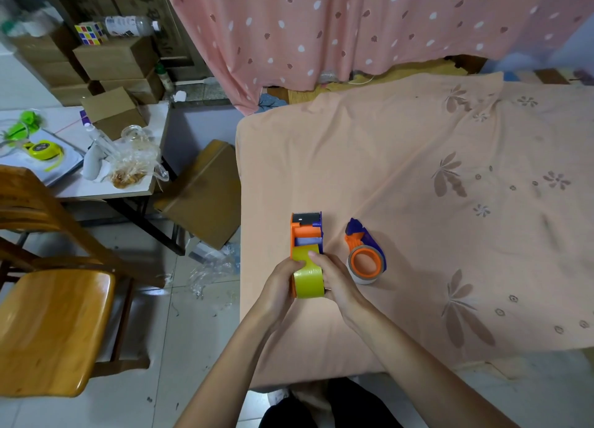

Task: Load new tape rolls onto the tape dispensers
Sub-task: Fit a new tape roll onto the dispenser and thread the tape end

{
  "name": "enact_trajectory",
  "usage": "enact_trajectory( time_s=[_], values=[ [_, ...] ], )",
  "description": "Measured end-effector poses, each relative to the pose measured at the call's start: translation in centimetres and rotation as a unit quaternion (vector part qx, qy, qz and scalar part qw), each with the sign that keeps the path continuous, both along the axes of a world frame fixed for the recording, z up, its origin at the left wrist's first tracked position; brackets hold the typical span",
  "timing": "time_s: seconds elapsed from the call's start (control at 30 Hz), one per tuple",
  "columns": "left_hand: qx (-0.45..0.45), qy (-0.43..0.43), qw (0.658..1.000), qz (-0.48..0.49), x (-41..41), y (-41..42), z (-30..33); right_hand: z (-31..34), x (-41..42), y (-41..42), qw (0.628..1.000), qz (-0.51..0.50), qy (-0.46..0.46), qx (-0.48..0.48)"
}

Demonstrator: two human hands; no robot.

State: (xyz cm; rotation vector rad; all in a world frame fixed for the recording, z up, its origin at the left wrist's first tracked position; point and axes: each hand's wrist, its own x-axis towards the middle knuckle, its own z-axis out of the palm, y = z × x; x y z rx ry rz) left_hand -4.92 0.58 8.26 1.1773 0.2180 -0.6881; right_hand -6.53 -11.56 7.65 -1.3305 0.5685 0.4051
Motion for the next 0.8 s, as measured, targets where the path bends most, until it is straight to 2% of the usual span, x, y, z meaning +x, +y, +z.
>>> enact_trajectory(
  time_s=[0.13, 0.23, 0.37, 0.6, 0.73, 0.8],
  values=[
    [0.09, -0.05, 0.994, -0.028, -0.1, 0.2, 0.3, 0.9, -0.6, -0.1, 0.998, 0.037, -0.026, 0.034],
    [0.127, -0.034, 0.991, -0.022, 0.2, 0.3, 0.5, 0.7, -1.2, -0.5, 0.997, 0.061, -0.031, 0.029],
    [0.12, -0.028, 0.992, -0.015, -0.2, -0.2, 0.7, -0.2, -1.3, -0.6, 0.999, 0.044, -0.024, 0.001],
    [0.013, -0.009, 1.0, 0.005, -1.3, 0.3, 0.3, 0.2, -1.4, 0.0, 0.998, 0.055, -0.016, -0.026],
    [0.096, -0.05, 0.994, -0.018, -1.5, 0.3, 0.4, 0.4, -1.8, -0.5, 0.998, 0.061, -0.014, 0.019],
    [0.124, -0.038, 0.991, -0.013, -1.4, -0.1, 0.5, 0.6, -2.3, -0.8, 0.997, 0.076, -0.014, 0.022]
  ],
)
